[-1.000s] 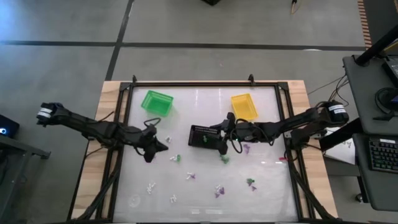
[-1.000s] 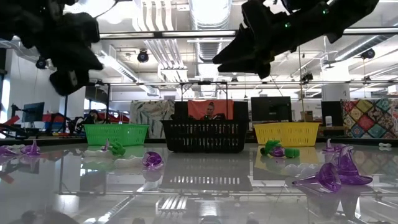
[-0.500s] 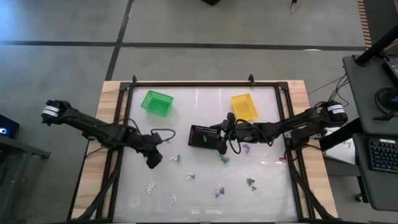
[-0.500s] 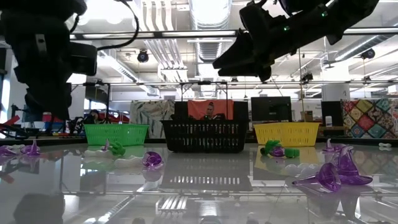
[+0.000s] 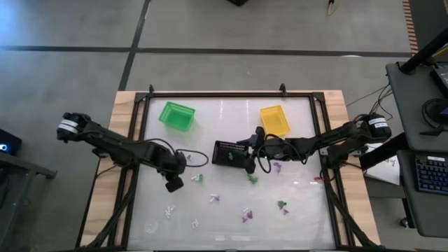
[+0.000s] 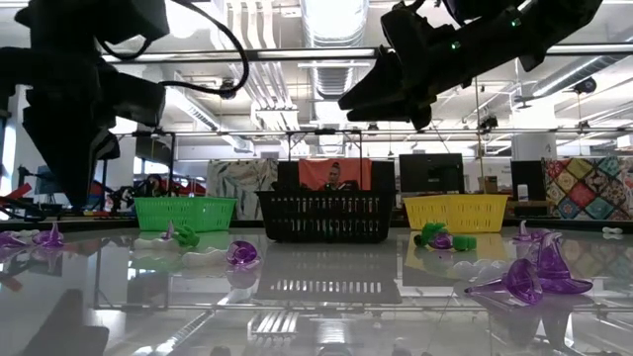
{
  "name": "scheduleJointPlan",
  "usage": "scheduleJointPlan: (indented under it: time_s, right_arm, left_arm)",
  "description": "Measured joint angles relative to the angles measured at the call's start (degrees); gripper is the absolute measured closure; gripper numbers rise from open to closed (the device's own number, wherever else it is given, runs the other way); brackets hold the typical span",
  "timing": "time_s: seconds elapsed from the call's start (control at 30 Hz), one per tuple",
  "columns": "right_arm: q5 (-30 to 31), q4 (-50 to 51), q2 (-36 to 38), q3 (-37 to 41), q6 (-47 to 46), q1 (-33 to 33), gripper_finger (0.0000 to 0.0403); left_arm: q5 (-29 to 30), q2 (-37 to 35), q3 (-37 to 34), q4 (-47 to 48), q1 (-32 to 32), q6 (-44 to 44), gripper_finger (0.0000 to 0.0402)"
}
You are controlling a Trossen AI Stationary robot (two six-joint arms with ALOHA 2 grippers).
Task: Sort Halloween decoration
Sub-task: Put the purple witch hat toy into the green bin
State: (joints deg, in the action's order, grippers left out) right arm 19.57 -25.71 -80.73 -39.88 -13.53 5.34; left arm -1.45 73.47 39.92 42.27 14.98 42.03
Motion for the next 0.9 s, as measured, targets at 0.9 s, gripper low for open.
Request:
scheduleJointPlan:
  time_s: [0.9]
  right_arm:
    - [0.0, 0.2, 0.0, 0.0, 0.0, 0.0, 0.0232]
  left_arm:
    - [0.9, 13.0, 5.4, 9.2, 0.2, 1.0, 0.0279]
